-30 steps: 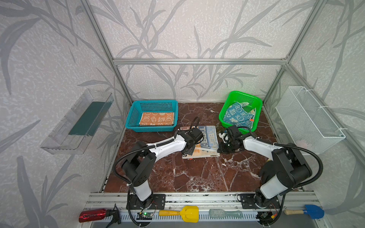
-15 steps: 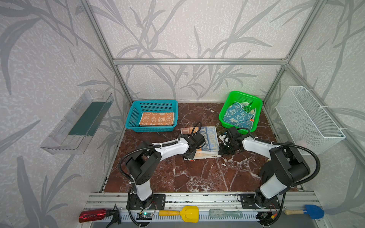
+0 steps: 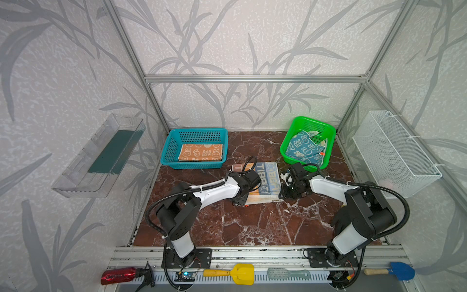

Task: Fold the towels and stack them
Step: 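Lower the folded edge onto the towel and open both grippers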

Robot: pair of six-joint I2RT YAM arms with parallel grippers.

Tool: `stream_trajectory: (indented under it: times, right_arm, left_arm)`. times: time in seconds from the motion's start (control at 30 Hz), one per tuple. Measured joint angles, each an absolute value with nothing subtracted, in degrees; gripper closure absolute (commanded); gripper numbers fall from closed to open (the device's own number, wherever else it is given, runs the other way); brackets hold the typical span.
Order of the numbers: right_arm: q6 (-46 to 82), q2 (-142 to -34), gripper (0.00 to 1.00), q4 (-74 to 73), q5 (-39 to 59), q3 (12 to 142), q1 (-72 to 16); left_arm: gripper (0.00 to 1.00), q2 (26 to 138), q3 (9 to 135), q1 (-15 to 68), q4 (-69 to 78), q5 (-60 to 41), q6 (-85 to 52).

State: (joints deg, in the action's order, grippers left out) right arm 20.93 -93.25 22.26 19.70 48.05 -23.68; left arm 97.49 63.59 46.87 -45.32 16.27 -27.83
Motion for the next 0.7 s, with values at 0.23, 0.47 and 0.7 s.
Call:
stream_trajectory:
  times: [0.23,0.47,0.7]
  right_arm:
    - [20.84,-90.65,0.58,24.95,18.68,48.05,-23.81]
    - [21.19,-83.92,0.30,26.44,18.59,48.03,-23.90]
    - [25.39,-79.50,0.10,20.05,25.54,46.35,-23.62]
  left_arm:
    - [0.45,91.59,63.59,47.22,-45.76,16.78,-28.60]
    - [0.07,85.27,63.44,47.31,-42.28,16.97,-29.69]
    - [0.01,82.39,60.75,46.81,-29.47,14.68,-33.89]
